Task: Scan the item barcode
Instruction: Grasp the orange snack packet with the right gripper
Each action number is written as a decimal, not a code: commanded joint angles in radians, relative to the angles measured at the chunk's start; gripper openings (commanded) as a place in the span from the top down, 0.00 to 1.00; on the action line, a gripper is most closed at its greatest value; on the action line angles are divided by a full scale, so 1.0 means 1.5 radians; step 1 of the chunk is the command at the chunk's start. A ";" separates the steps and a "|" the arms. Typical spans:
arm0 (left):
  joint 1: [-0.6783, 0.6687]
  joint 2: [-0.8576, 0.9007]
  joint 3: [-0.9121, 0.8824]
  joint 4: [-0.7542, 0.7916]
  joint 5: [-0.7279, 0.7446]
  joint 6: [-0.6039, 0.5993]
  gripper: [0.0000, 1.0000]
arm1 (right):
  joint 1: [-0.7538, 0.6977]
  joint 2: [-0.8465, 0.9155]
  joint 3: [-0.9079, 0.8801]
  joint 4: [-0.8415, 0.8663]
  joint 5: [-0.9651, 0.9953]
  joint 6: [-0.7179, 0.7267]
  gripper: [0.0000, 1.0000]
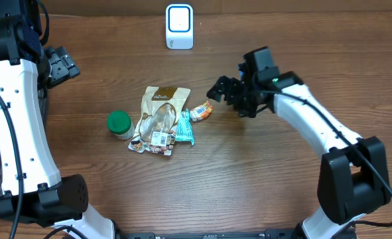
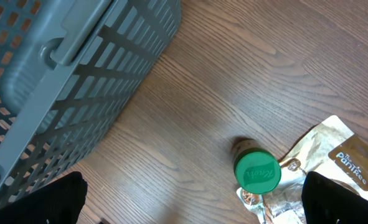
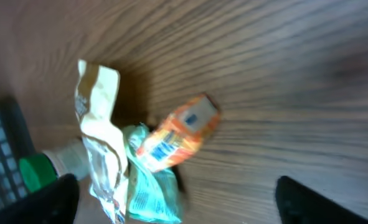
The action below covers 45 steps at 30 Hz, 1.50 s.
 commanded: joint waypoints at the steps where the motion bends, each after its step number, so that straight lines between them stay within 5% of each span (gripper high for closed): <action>1: -0.001 -0.003 0.001 -0.001 -0.009 0.010 0.00 | 0.023 -0.008 -0.025 0.037 0.045 0.117 0.01; 21: -0.001 -0.003 0.001 -0.001 -0.009 0.010 0.00 | 0.076 0.093 -0.038 0.125 0.070 0.165 0.12; 38: -0.001 -0.003 0.001 -0.001 -0.009 0.010 0.00 | 0.076 0.122 -0.038 0.154 0.070 0.164 0.79; 45: -0.001 -0.003 0.001 -0.001 -0.009 0.010 0.00 | 0.076 0.121 -0.025 0.161 0.023 0.073 0.95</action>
